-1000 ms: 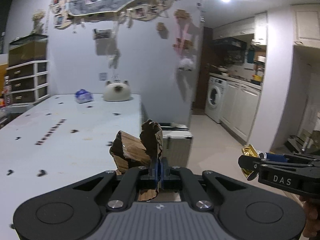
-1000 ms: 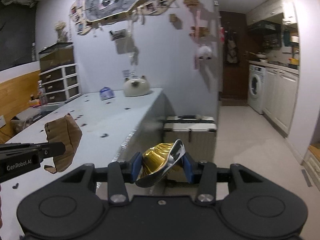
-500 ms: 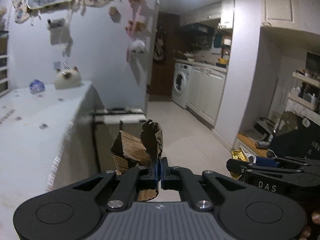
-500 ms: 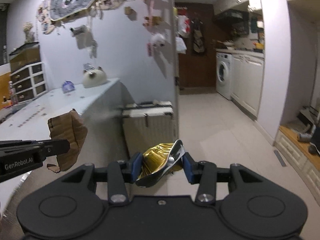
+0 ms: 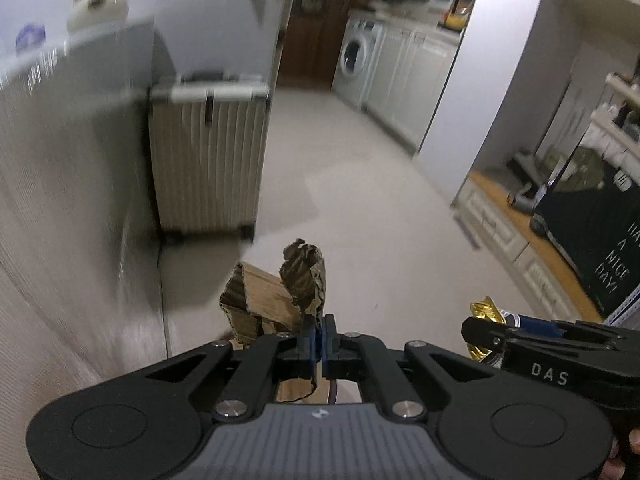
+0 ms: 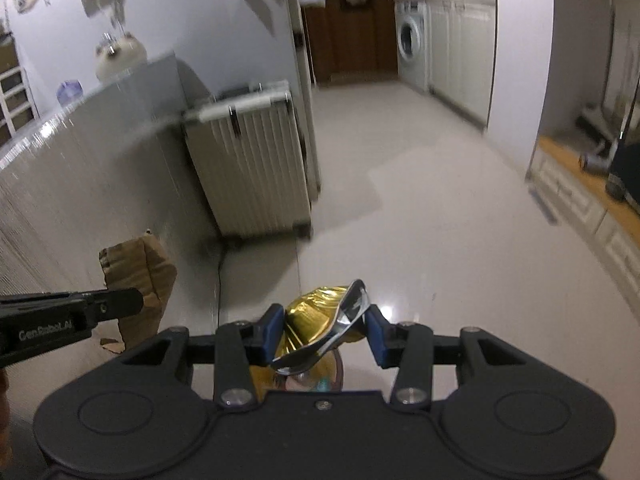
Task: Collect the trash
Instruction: 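Carry the cardboard scrap in left tool and gold wrapper in right tool to the wastebasket, then open left tool dropping the cardboard while right tool releases the gold wrapper into the wastebasket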
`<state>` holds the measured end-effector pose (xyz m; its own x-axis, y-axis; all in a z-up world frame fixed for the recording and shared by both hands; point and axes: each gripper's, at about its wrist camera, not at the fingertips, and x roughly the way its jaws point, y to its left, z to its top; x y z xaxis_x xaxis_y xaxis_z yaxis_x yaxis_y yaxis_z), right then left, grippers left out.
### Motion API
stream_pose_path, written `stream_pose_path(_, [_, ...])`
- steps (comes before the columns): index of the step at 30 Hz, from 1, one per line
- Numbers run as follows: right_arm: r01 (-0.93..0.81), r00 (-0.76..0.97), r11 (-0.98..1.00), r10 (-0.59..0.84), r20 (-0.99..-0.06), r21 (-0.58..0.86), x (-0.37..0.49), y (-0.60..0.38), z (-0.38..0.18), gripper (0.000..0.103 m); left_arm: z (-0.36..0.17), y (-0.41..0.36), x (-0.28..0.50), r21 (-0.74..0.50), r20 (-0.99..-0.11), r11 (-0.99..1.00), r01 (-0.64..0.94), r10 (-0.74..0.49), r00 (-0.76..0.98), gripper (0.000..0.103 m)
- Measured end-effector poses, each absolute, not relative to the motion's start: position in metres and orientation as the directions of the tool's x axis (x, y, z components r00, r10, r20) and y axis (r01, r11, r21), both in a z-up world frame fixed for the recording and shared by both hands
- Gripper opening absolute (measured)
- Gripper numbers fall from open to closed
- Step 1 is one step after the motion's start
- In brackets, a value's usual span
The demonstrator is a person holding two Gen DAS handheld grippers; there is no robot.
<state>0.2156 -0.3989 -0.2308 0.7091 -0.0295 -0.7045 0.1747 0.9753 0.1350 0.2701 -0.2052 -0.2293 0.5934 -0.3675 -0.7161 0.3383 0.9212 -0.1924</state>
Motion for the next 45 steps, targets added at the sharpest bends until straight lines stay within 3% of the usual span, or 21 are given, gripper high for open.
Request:
stream_pose_path(8, [0.194, 0.6, 0.96, 0.048, -0.798, 0.204, 0.256, -0.396, -0.313, 0.045, -0.316, -0.199, 0.318, -0.237, -0.809, 0.927, 0.292, -0.354, 0.469, 0.002])
stream_pose_path(21, [0.234, 0.46, 0.932, 0.146, -0.876, 0.279, 0.33, -0.391, -0.411, 0.045, -0.424, -0.195, 0.397, -0.35, -0.86, 0.917, 0.193, -0.396, 0.322, 0.004])
stream_pose_path(23, [0.247, 0.449, 0.924, 0.159, -0.879, 0.293, 0.339, -0.393, -0.42, 0.046, -0.435, -0.192, 0.406, -0.343, -0.872, 0.924, 0.169, -0.38, 0.309, 0.025])
stream_pose_path(25, [0.258, 0.439, 0.915, 0.174, -0.882, 0.31, 0.346, -0.394, -0.427, 0.047, -0.443, -0.186, 0.409, -0.324, -0.885, 0.935, 0.147, -0.354, 0.302, 0.034])
stream_pose_path(27, [0.272, 0.426, 0.91, 0.178, -0.887, 0.313, 0.351, -0.394, -0.433, 0.047, -0.451, -0.18, 0.408, -0.302, -0.9, 0.944, 0.13, -0.328, 0.289, 0.037])
stream_pose_path(30, [0.267, 0.394, 0.915, 0.184, -0.9, 0.304, 0.354, -0.392, -0.442, 0.058, -0.457, -0.176, 0.408, -0.243, -0.925, 0.962, 0.124, -0.268, 0.269, 0.044])
stream_pose_path(35, [0.243, 0.36, 0.935, 0.161, -0.919, 0.259, 0.351, -0.389, -0.447, 0.065, -0.454, -0.171, 0.403, -0.161, -0.944, 0.979, 0.122, -0.189, 0.269, 0.072])
stream_pose_path(40, [0.245, 0.372, 0.937, 0.148, -0.916, 0.251, 0.339, -0.395, -0.436, 0.07, -0.439, -0.167, 0.395, -0.103, -0.947, 0.986, 0.129, -0.137, 0.291, 0.09])
stream_pose_path(45, [0.219, 0.392, 0.948, 0.129, -0.911, 0.229, 0.328, -0.392, -0.421, 0.076, -0.423, -0.162, 0.383, -0.082, -0.944, 0.988, 0.133, -0.12, 0.307, 0.099])
